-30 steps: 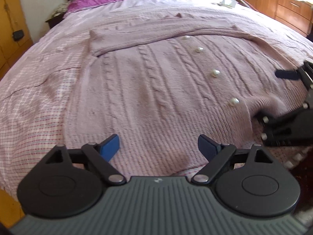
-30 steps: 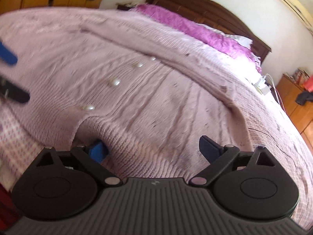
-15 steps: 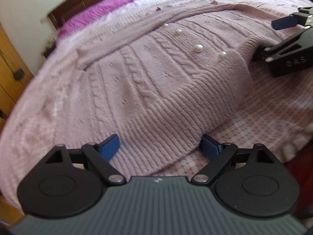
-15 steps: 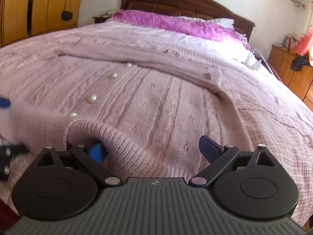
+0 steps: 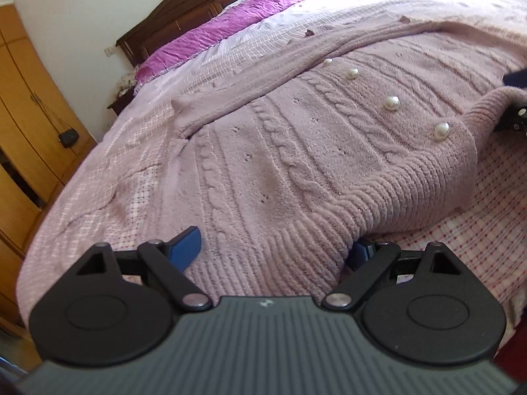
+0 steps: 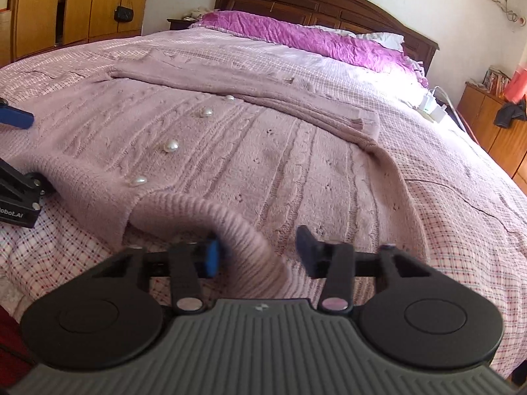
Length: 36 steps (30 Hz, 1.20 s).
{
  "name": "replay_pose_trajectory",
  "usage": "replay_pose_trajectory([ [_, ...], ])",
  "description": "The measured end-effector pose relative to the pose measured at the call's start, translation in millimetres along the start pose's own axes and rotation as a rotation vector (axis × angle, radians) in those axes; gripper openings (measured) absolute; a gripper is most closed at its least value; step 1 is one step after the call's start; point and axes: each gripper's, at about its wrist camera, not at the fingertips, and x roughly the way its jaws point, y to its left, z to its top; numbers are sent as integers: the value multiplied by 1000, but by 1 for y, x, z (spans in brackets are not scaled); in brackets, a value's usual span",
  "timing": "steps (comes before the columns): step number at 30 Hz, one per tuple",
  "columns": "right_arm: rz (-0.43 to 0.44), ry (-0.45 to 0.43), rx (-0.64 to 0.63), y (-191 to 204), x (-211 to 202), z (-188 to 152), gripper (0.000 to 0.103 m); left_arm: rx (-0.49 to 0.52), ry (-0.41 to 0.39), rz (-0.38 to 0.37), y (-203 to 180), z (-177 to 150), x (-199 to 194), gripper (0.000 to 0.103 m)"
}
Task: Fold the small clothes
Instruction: 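Grasp the ribbed hem with the left gripper while the right gripper grasps the hem, then lift the hem with both grippers and fold it toward the collar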
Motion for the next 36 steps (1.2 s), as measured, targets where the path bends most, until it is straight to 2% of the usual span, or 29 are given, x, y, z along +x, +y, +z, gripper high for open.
replay_pose_trajectory([
  [2, 17, 5, 3, 0, 0, 2, 36, -13, -11, -19, 2, 0, -1, 88],
  [4, 27, -3, 6, 1, -1, 4, 27, -4, -46, -49, 0, 0, -6, 58],
  [5, 29, -12, 8, 1, -2, 5, 25, -2, -60, -62, 1, 1, -9, 51],
  [7, 32, -30, 20, 0, -5, 9, 20, -6, -79, -82, 0, 4, -13, 20],
  [8, 33, -40, 29, -1, -7, 12, 19, -10, -84, -95, 1, 6, -14, 18],
  [13, 50, -89, 78, -13, -14, 32, 16, -66, -130, -113, 12, 24, -21, 15],
  [22, 82, -173, 84, -29, 0, 81, 15, -162, -208, -87, 40, 67, -22, 14],
  [28, 51, -253, 61, -40, 16, 121, 13, -191, -266, -61, 55, 103, -11, 13],
  [31, 22, -305, 33, -43, 22, 142, 13, -206, -281, -75, 66, 124, 0, 13],
  [36, -2, -342, -2, -53, 48, 177, 13, -193, -323, -40, 79, 157, 20, 13],
])
